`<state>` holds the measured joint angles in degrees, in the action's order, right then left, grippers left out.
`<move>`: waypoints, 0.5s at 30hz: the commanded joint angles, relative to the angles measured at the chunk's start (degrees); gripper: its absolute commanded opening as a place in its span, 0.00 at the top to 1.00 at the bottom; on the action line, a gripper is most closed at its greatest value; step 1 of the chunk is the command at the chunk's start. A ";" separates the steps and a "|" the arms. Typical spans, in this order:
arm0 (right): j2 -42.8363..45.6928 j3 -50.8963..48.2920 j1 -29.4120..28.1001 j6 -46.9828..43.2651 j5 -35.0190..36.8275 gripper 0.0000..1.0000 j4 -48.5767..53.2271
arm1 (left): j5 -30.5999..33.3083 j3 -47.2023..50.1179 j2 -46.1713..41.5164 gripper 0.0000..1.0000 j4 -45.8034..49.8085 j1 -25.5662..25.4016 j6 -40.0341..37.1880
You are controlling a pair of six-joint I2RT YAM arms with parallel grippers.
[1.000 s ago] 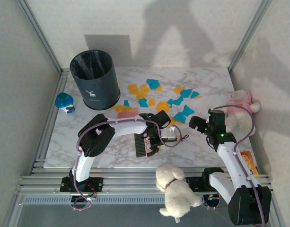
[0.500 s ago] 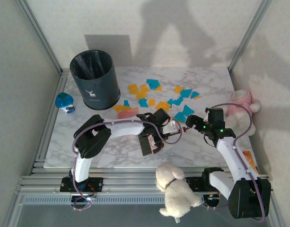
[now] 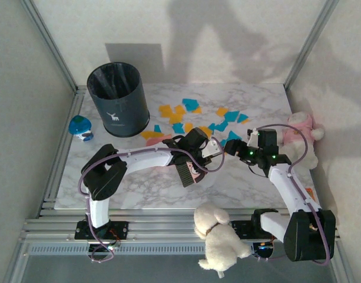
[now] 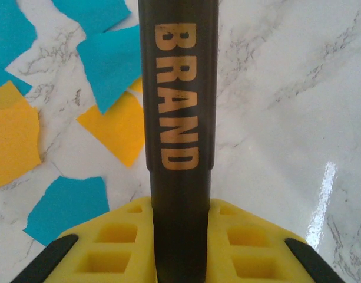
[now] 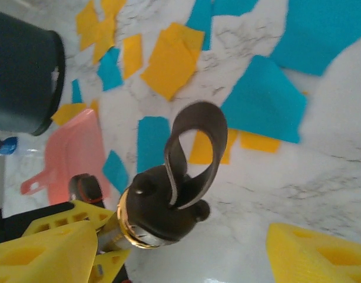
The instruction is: Sweep away the paper scraps from the table
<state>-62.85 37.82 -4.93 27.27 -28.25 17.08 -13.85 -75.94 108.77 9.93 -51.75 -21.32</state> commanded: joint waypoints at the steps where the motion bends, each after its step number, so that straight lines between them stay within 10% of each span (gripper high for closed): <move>1: -1.25 1.53 -0.34 1.25 -6.54 0.26 -3.80 | 0.81 0.44 -3.19 0.95 -2.69 0.50 1.62; 15: -6.17 0.54 -1.24 4.37 -14.72 0.43 -13.76 | -3.10 0.09 -4.53 0.91 -6.17 0.87 4.50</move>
<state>-67.75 37.82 -5.50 30.55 -39.77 6.81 -15.27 -75.92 106.89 6.72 -51.37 -18.55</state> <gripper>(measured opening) 0.575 0.185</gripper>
